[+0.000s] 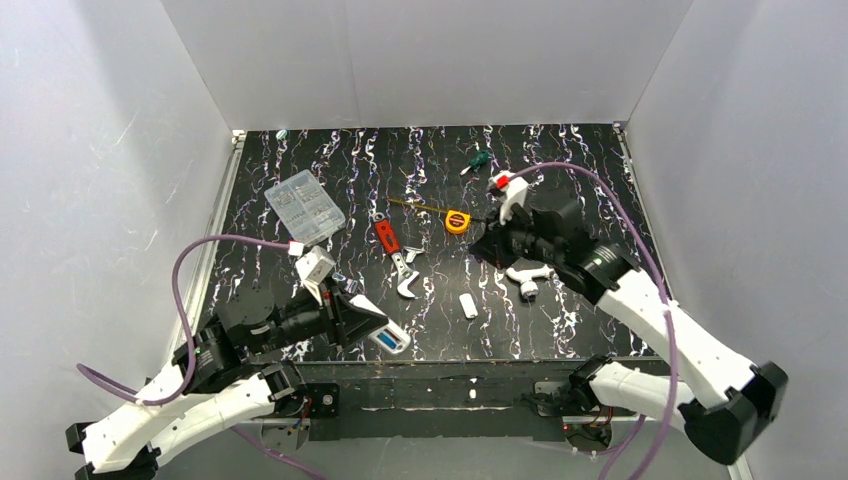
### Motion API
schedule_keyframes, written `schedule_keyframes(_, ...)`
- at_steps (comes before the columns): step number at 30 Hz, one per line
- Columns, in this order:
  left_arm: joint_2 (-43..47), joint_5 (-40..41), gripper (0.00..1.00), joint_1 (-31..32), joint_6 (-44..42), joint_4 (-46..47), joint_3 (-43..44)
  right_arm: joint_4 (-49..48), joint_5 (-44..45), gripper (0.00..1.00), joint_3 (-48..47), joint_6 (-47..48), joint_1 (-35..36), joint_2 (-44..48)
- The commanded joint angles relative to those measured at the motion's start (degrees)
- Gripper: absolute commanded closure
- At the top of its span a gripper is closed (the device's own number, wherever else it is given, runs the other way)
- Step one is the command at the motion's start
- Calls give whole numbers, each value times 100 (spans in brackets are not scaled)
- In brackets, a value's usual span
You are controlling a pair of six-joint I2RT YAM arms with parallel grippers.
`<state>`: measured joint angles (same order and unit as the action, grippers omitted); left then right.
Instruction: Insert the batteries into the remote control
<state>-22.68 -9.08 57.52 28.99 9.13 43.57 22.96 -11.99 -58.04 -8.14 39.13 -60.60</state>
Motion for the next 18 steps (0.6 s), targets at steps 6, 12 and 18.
schedule_keyframes(6,-662,225,100,14,184,1778,-258,144,1045,99,286,-1009,12,1329)
schedule_keyframes(12,-825,912,100,14,719,2724,-678,241,624,99,88,-1326,150,1568)
schedule_keyframes(18,-1008,1282,100,14,1081,2832,-697,110,2369,99,-166,-1096,2077,1573)
